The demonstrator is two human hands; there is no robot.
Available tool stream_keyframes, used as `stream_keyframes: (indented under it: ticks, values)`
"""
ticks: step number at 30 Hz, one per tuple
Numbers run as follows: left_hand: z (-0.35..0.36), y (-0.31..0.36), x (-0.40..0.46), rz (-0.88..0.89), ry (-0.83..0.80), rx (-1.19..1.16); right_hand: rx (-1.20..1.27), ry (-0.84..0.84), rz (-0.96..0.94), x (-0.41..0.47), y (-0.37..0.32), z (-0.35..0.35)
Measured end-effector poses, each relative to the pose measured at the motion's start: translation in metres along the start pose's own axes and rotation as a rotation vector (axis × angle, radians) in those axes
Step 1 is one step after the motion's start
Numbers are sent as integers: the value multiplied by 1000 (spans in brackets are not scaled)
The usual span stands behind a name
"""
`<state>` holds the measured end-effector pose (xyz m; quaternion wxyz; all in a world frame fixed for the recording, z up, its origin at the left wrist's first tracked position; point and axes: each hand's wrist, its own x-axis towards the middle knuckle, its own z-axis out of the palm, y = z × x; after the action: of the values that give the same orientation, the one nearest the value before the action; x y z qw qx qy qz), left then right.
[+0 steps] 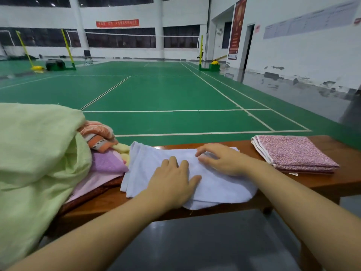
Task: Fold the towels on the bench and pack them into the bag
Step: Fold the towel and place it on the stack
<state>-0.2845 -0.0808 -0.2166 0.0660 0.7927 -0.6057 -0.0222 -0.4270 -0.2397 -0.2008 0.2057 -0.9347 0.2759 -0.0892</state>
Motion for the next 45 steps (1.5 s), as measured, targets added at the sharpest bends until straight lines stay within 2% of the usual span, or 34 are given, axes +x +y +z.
stream_keyframes:
  ticks: [3,6,8,11,13,15,17,18,20,23,28,31,33,36,38,40,42,45]
  values:
    - [3,-7,4,8,-10,122,-168,-98,55,3,7,9]
    - [-7,-19,30,53,-169,108,-407,-137,212,-7,-2,-3]
    - [-14,-26,48,128,-201,127,-518,-185,268,-16,-18,-12]
    - [-22,-35,67,266,-104,61,-390,-202,266,-22,-31,-19]
    - [-26,-41,70,271,-62,-45,-281,-54,311,-21,-24,-19]
    - [-28,-46,69,201,36,-112,-303,118,392,-16,-9,-20]
    - [-31,-49,63,7,202,-148,-208,166,500,-13,1,-17]
    - [-34,-50,59,-105,231,-105,-130,154,542,-12,2,-15]
    - [-38,-49,49,-250,99,85,-42,115,588,-11,0,-10]
    - [-27,-43,44,-266,-75,163,34,111,616,-9,-3,-4]
    - [-12,-33,46,-294,-80,-53,194,94,640,-6,-1,-2]
    - [-9,-27,42,-283,29,-209,255,119,596,-9,-1,1]
    - [-10,-29,41,-245,145,-427,303,153,537,-10,-1,5]
    - [-12,-36,39,-263,282,-960,439,250,471,-10,-2,9]
    - [-11,-36,39,-415,226,-1358,556,342,456,-11,-5,10]
    - [-11,-37,42,-534,135,-1659,619,426,413,-10,-8,13]
    - [-13,-40,46,-574,82,-1819,648,501,373,-8,-9,15]
    - [-14,-44,50,-540,63,-1868,680,579,356,-7,-14,16]
